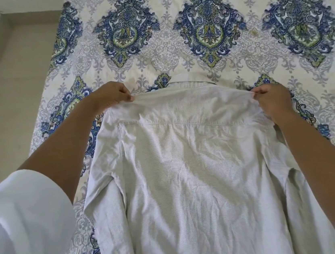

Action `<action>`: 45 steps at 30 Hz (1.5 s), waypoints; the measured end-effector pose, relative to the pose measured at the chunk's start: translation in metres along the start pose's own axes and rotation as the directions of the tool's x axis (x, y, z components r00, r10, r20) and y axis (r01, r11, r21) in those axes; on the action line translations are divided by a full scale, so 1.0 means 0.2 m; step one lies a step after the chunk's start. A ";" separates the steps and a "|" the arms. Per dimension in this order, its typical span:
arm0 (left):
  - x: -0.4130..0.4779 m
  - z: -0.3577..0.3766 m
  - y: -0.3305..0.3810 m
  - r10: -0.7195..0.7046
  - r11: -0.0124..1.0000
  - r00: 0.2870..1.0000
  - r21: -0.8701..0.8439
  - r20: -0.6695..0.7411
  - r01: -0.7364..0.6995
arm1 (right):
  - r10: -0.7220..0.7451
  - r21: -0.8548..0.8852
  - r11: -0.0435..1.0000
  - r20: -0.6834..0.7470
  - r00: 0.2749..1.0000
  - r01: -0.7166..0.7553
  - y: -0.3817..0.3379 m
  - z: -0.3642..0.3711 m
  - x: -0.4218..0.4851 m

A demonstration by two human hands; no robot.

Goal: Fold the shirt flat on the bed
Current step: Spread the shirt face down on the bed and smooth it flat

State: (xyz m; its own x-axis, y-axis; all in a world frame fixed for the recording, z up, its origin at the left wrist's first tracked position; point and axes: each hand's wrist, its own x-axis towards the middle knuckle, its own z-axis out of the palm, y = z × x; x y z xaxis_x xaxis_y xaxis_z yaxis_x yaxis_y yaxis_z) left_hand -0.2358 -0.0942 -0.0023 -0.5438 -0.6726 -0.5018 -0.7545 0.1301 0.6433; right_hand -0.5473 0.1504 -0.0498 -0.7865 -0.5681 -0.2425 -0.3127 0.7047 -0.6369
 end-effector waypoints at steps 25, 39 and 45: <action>-0.14 0.01 -0.10 0.133 0.955 0.987 0.280 -0.088 -0.103 | -0.734 -0.085 0.668 0.089 0.673 0.740 -0.72 0.73 -0.35; -0.11 0.07 -0.20 0.200 0.970 0.941 0.188 -0.272 -0.152 | -0.567 -0.261 0.767 0.151 0.810 0.585 -0.74 0.73 -0.31; 0.08 0.07 -0.26 0.023 0.988 0.924 0.153 -0.380 0.038 | -0.416 -0.048 0.885 0.369 0.831 0.464 -0.75 0.79 -0.24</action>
State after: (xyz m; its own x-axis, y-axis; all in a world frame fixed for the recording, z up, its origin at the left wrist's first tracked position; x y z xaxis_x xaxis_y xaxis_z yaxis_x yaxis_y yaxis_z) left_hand -0.2091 -0.1020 -0.0517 -0.3806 -0.8960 -0.2289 -0.8218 0.2142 0.5280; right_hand -0.3786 0.0044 -0.0574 -0.3268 -0.9222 -0.2069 -0.6671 0.3801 -0.6407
